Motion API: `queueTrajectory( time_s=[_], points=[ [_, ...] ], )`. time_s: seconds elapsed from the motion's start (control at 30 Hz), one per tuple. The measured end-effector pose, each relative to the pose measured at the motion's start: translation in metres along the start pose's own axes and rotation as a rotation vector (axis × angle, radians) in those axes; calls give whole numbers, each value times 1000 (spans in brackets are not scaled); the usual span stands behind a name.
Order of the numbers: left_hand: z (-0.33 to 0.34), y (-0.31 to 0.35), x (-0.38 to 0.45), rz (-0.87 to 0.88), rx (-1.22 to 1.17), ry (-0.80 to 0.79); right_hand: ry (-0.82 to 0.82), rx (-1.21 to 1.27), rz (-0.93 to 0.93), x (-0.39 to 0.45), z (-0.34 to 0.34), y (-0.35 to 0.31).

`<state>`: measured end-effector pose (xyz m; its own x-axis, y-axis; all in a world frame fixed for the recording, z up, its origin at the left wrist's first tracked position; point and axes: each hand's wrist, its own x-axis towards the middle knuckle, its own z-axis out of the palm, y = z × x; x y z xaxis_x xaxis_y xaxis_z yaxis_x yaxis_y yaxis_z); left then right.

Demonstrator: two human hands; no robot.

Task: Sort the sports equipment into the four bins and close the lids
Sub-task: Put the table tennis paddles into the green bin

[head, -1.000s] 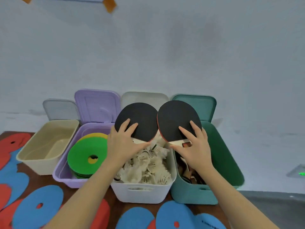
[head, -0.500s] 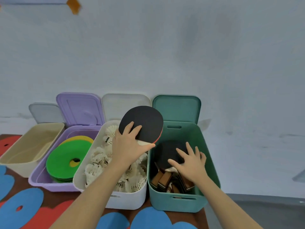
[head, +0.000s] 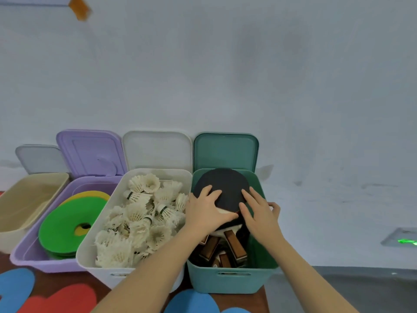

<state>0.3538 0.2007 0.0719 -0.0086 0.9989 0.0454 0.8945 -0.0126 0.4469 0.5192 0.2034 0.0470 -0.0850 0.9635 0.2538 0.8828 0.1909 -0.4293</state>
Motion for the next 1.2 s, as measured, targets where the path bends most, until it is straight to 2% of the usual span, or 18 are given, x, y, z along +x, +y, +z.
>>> queueTrajectory(
  time_s=[0.17, 0.27, 0.5, 0.77, 0.93, 1.07, 1.2],
  points=[
    [16, -9, 2, 58, 202, -213, -178, -230, 36, -8, 6, 5],
    [13, -18, -4, 149, 316, -166, -215, -266, 7, -16, 7, 3],
    [-10, -37, -39, 196, 326, 6, -58, -144, -90, -42, 7, -17],
    [-28, -56, -96, 247, 259, 99, 142, -66, -240, -87, 11, -43],
    [-33, -68, -124, 286, 221, 120, 218, -5, -243, -121, 10, -63],
    [-25, -79, -156, 322, 75, 185, 247, 15, -219, -158, 14, -71],
    [-9, -88, -186, 370, 31, 209, 237, 5, -173, -199, 21, -69]
  ],
)
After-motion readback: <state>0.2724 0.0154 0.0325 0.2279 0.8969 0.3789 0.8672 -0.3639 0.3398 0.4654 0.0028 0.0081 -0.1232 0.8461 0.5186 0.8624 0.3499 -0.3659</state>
